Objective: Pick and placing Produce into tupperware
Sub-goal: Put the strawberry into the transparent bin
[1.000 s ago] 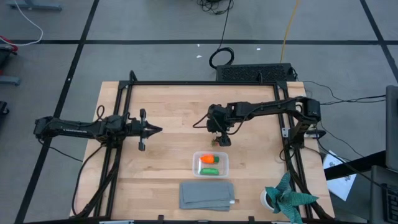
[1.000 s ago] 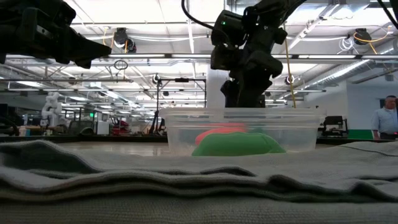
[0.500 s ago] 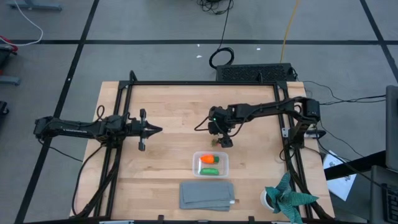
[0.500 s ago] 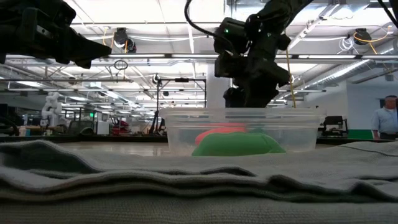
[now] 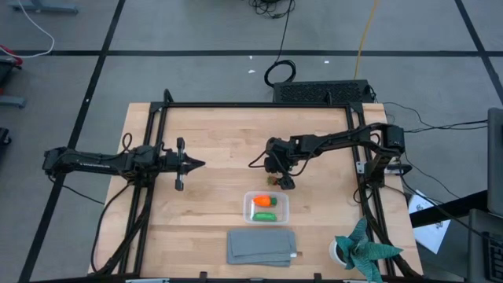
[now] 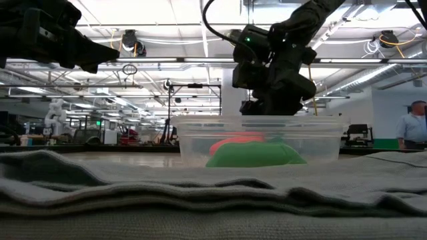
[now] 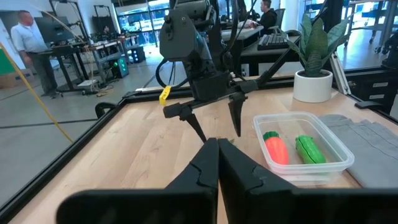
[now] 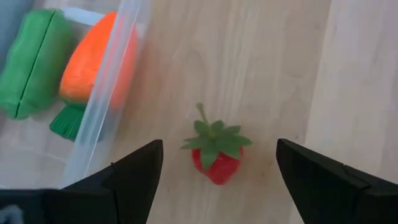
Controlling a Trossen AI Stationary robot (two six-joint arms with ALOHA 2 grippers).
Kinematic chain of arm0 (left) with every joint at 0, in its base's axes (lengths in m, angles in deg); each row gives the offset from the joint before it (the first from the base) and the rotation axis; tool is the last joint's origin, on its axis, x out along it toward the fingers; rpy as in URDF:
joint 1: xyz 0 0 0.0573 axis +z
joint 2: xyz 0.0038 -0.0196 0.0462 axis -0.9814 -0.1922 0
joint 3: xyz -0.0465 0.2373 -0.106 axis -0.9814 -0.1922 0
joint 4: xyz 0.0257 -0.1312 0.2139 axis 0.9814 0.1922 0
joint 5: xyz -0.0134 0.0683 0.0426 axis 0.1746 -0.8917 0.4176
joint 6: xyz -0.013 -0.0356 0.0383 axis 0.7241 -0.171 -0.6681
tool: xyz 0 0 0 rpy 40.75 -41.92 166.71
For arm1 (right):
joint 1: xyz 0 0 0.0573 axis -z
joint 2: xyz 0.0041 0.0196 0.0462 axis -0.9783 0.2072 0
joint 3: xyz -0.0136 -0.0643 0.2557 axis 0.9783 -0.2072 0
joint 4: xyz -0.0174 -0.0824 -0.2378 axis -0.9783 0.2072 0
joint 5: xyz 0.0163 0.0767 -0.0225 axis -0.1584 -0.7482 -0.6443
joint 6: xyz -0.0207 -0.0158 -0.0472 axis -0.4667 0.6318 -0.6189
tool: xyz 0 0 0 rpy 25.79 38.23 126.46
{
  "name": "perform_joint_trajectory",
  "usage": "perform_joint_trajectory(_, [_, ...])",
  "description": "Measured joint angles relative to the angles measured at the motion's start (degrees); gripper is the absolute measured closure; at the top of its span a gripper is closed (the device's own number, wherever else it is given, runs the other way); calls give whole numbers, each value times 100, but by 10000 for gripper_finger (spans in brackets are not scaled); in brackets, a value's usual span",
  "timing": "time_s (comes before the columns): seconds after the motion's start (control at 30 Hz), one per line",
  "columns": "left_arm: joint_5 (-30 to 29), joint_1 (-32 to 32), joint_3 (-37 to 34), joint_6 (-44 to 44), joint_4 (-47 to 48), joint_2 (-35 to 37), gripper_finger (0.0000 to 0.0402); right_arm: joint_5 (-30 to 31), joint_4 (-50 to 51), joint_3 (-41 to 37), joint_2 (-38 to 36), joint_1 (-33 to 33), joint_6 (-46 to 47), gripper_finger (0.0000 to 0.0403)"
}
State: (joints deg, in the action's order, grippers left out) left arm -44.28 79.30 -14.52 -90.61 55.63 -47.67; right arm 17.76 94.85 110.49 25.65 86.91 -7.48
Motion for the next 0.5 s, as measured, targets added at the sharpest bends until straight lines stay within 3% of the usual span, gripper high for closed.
perform_joint_trajectory(0.5, [0, 0, 0, 0, 0, 0, 377, 2, -420, -227, 0, 2, 89, 97])
